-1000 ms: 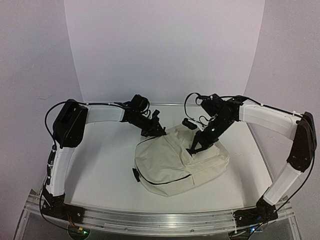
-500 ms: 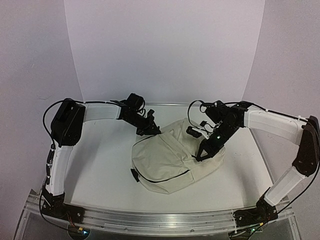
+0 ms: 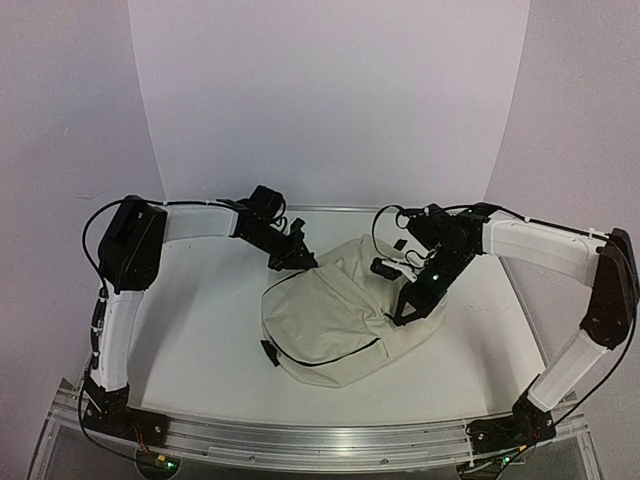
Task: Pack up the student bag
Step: Zip the student bag at the center of the board.
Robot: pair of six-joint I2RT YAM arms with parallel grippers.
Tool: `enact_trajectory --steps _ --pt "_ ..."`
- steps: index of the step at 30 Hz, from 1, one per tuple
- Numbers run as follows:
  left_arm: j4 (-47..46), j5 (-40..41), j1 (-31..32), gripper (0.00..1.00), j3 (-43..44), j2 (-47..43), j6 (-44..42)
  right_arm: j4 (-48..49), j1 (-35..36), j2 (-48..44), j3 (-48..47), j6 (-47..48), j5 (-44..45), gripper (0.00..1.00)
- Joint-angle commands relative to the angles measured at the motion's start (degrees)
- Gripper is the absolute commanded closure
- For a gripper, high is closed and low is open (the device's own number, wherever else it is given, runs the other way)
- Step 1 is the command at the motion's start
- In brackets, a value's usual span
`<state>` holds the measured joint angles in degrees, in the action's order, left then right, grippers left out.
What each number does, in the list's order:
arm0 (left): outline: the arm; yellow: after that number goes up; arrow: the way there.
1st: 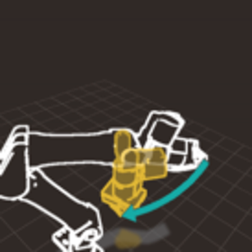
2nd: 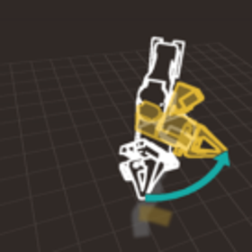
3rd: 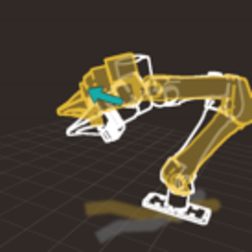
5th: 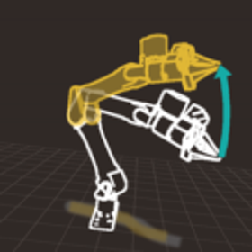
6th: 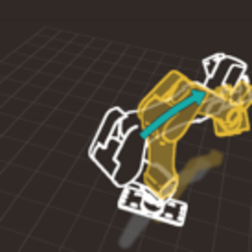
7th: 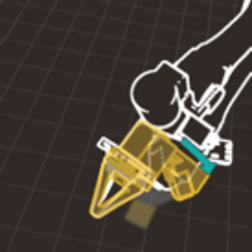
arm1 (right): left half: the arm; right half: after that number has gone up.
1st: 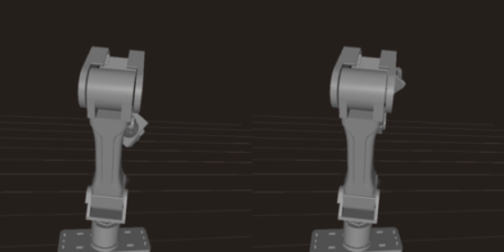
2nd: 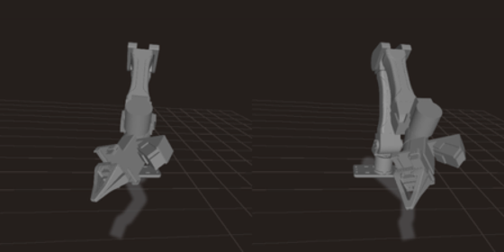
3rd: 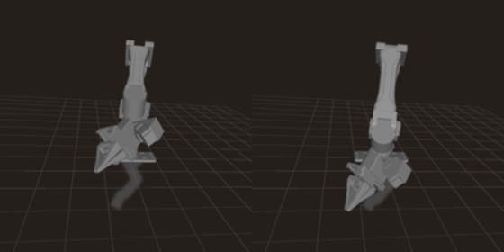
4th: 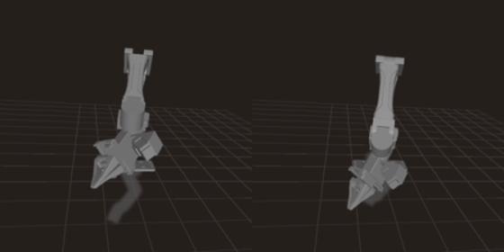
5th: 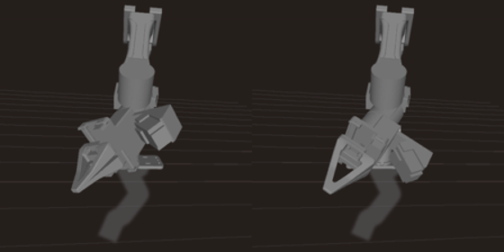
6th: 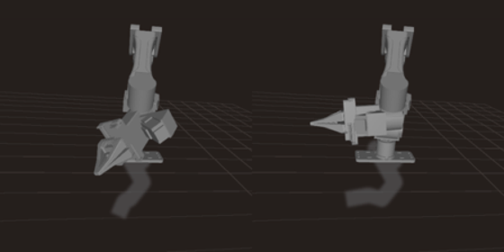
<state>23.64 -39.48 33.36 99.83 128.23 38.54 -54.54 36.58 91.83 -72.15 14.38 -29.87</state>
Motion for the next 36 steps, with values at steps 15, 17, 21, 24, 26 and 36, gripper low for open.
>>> enact_trajectory --steps 15,17,21,24,26,36 --pt "-1.50 11.16 6.38 0.35 -8.22 -18.03 4.43 2.03 0.62 8.04 -9.40 -5.68 -6.19 1.00" --pt "-2.52 10.97 8.59 0.35 -8.39 -16.67 6.87 2.64 0.77 8.49 -9.30 -5.68 -6.26 1.00" --pt "-3.90 10.96 11.90 0.34 -7.11 -13.86 8.99 4.00 1.10 8.85 -8.72 -5.91 -6.16 1.00" --pt "-3.45 11.65 13.33 0.33 -4.97 -11.58 9.73 4.54 1.13 8.65 -8.57 -6.09 -6.32 1.00" --pt "-2.05 12.05 13.56 0.33 -2.87 -9.53 10.31 4.62 1.13 8.40 -8.43 -6.04 -6.34 1.00" --pt "7.86 14.62 13.84 0.67 3.36 -5.21 10.39 4.53 1.13 6.31 -7.28 -5.37 -5.42 1.00"
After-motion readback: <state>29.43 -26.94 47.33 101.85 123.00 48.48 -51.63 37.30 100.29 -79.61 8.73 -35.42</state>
